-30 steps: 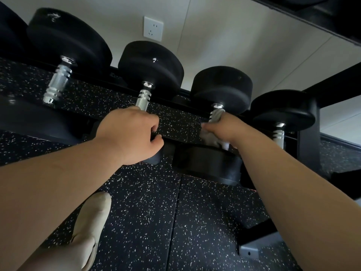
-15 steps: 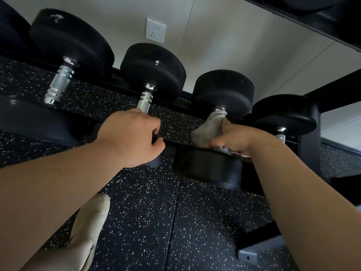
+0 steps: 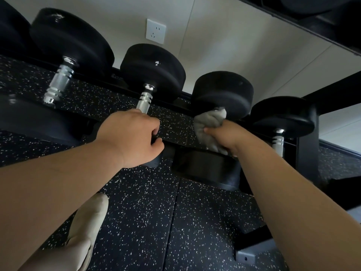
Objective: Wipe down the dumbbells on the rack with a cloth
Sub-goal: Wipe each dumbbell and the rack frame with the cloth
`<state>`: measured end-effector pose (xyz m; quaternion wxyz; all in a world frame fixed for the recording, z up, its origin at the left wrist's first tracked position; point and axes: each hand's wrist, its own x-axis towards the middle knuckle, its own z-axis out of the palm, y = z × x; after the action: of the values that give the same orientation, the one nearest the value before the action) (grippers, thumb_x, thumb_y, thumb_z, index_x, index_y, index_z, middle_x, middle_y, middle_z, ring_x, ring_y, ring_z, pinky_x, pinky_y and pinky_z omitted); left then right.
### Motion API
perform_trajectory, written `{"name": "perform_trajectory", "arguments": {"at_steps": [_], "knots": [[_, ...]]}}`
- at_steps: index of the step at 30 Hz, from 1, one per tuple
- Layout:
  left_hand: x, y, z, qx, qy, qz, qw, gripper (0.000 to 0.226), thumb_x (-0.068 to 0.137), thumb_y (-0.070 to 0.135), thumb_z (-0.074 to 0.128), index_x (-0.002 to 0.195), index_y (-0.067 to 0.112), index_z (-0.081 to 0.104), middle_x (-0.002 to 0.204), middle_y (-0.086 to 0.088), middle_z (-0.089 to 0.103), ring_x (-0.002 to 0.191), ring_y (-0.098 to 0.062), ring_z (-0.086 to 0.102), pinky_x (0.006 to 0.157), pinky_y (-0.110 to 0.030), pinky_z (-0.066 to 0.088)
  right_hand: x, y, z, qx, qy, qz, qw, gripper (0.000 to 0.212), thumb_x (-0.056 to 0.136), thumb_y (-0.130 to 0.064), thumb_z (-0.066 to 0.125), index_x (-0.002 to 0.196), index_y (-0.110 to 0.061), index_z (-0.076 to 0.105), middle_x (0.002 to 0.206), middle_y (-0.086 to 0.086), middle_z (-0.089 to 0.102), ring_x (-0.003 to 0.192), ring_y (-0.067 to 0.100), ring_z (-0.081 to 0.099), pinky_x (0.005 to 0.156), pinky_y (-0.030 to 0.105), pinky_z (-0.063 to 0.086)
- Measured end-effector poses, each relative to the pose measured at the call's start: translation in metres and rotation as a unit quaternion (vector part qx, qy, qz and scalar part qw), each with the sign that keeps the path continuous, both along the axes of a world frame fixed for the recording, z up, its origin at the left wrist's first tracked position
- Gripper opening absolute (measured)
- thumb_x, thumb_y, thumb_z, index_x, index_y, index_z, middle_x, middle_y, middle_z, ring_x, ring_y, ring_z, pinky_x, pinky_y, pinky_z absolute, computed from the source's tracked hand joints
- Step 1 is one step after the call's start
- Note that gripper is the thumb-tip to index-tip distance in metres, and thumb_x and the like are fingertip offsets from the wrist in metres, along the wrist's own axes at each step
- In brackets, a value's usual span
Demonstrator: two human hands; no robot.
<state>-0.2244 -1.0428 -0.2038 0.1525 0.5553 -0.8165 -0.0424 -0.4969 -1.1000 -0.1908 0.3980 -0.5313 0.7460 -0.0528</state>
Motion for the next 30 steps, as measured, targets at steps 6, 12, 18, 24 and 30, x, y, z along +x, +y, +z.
{"name": "perform_trajectory", "arguments": {"at_steps": [6, 12, 18, 24, 30], "knots": [[0.000, -0.001, -0.002, -0.004, -0.006, -0.008, 1.000, 0.037, 0.080, 0.061, 0.037, 0.083, 0.035, 0.064, 0.074, 0.014, 0.058, 0.079, -0.012, 0.057, 0.061, -0.030, 0.044, -0.006, -0.007, -0.001, -0.010, -0.184, -0.177, 0.967, 0.011, 0.098, -0.023, 0.067, 0.099, -0.012, 0.065, 0.107, 0.011, 0.071, 0.099, 0.028, 0.069, 0.086, 0.041, 0.059], [0.000, -0.001, 0.000, -0.003, 0.003, -0.006, 1.000, 0.037, 0.078, 0.061, 0.039, 0.081, 0.035, 0.065, 0.073, 0.013, 0.057, 0.076, -0.013, 0.057, 0.061, -0.029, 0.042, 0.004, -0.013, -0.008, -0.042, -0.066, -0.128, 0.989, 0.049, 0.104, -0.047, 0.049, 0.138, -0.013, 0.053, 0.120, 0.015, 0.064, 0.109, 0.035, 0.064, 0.102, 0.050, 0.053], [0.000, -0.001, -0.002, -0.005, 0.005, -0.004, 1.000, 0.036, 0.078, 0.060, 0.041, 0.080, 0.033, 0.065, 0.072, 0.013, 0.057, 0.077, -0.014, 0.057, 0.061, -0.030, 0.044, -0.019, 0.023, 0.003, -0.063, -0.010, -0.078, 0.995, 0.040, 0.100, -0.039, 0.057, 0.121, -0.007, 0.067, 0.110, 0.011, 0.070, 0.097, 0.028, 0.066, 0.097, 0.050, 0.056], [0.000, -0.001, -0.002, -0.002, -0.003, -0.004, 1.000, 0.041, 0.079, 0.062, 0.037, 0.083, 0.034, 0.066, 0.073, 0.015, 0.056, 0.077, -0.011, 0.056, 0.061, -0.030, 0.044, -0.016, 0.037, 0.038, -0.212, -0.047, -0.234, 0.948, 0.055, 0.107, -0.051, 0.038, 0.144, -0.011, 0.041, 0.105, -0.001, 0.061, 0.089, 0.016, 0.062, 0.063, 0.029, 0.045], [0.000, 0.001, 0.001, -0.004, 0.003, -0.007, 1.000, 0.034, 0.080, 0.061, 0.042, 0.080, 0.035, 0.065, 0.071, 0.016, 0.056, 0.073, -0.010, 0.056, 0.061, -0.030, 0.048, -0.013, -0.012, 0.047, -0.247, -0.009, -0.203, 0.947, 0.070, 0.106, -0.046, 0.040, 0.159, -0.005, 0.017, 0.137, 0.010, 0.056, 0.106, 0.024, 0.062, 0.079, 0.031, 0.046]]}}
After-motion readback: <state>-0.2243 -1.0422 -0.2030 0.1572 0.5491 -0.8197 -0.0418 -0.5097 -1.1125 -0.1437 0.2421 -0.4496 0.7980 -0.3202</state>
